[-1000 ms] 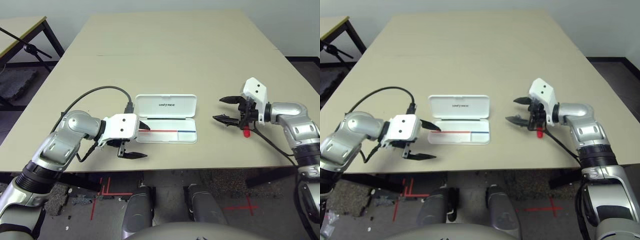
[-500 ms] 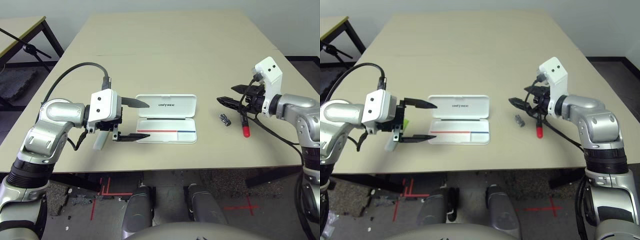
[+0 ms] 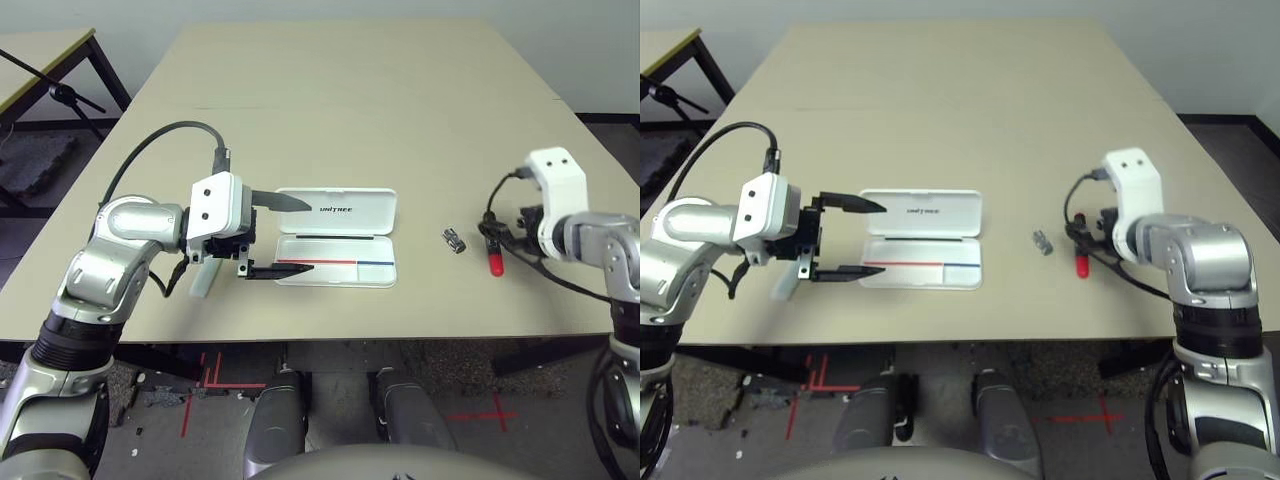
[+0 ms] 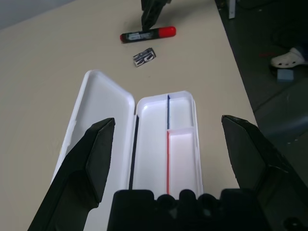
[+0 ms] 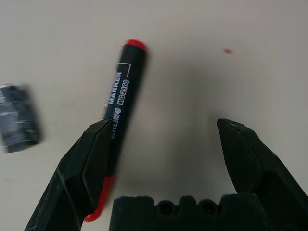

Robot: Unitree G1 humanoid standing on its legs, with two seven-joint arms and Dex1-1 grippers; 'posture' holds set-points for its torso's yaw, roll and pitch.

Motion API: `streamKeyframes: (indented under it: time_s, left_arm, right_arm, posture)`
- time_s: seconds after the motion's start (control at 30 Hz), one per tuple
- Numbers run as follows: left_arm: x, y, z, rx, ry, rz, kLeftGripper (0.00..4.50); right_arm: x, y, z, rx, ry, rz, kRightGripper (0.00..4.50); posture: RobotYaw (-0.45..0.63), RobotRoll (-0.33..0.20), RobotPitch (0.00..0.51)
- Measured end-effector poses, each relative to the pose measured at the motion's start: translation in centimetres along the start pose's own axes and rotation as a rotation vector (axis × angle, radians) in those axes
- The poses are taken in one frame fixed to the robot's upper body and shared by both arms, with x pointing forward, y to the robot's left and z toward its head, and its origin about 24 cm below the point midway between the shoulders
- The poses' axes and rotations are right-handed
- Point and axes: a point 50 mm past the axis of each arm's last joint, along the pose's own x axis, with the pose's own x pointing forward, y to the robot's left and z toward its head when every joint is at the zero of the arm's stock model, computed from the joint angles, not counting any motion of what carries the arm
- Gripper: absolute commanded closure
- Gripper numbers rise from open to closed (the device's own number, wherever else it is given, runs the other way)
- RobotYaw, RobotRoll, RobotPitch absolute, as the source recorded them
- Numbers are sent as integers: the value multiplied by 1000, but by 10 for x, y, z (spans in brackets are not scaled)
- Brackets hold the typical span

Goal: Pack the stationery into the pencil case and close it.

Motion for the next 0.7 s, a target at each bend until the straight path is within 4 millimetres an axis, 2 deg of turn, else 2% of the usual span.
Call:
streamKeyframes:
  time_s: [0.13, 0.3, 0.53, 0.7]
  left_arm:
    - [2, 1, -1, 2, 0, -9, 44]
    - [4, 4, -2, 7, 4, -11, 44]
    - [5, 4, -2, 18, 13, -14, 44]
    - [4, 4, -2, 19, 20, -13, 44]
  right_arm:
    - [2, -5, -9, 16, 19, -29, 0]
    - [6, 2, -11, 31, 10, -6, 0]
    - [11, 13, -3, 42, -35, 41, 0]
    - [12, 10, -1, 40, -42, 38, 0]
  posture:
    - [-127, 0, 115]
    - [-130, 0, 112]
    - [-109, 0, 102]
    - [-103, 0, 105]
